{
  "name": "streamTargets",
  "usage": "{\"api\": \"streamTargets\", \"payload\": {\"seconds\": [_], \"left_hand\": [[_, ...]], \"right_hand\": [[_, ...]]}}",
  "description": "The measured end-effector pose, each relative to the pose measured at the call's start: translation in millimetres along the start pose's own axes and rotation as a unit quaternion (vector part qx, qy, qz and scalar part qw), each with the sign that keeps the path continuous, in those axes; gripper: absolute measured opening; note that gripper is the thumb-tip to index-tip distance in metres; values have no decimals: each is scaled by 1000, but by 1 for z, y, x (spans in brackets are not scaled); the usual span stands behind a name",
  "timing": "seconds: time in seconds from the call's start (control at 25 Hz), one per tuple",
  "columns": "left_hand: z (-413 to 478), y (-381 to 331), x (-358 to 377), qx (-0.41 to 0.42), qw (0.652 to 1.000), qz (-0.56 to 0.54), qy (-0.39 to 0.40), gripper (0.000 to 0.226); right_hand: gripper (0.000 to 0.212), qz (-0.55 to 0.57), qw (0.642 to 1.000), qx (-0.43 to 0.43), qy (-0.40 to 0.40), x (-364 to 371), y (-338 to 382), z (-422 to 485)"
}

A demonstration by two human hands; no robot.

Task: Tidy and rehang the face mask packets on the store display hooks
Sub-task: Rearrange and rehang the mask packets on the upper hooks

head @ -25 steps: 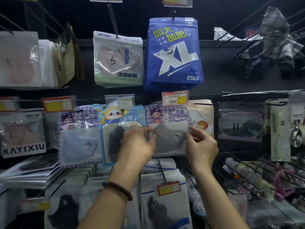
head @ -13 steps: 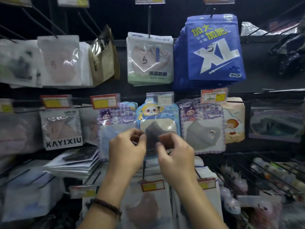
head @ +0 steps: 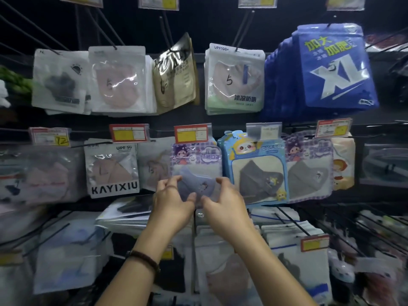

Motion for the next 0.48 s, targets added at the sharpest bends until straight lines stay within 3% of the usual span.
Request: {"api": "streamTargets", "payload": {"seconds": [0.16,0.32,0.48], "left_hand": [[11,7,-5,-8,998,-55,7,59],[15,18,-8,-7,995,-99,10,50],[16,21,-9,-19,990,-136,-19,50]], "right_hand": [[81,22,999,42,-2,12,-2,-2],[71,21,998,60,-5,19,6,-6],[81,20,997,68,-26,28,7,-9]]}}
Point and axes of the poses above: each hand's wrist, its own z-axis towards the middle knuckle, its own x-axis out of the palm, y = z × x, the point moved 2 cm from there along z, towards the middle knuckle, and after that the axes turned 8 degrees about x, right-handed, at the moved point
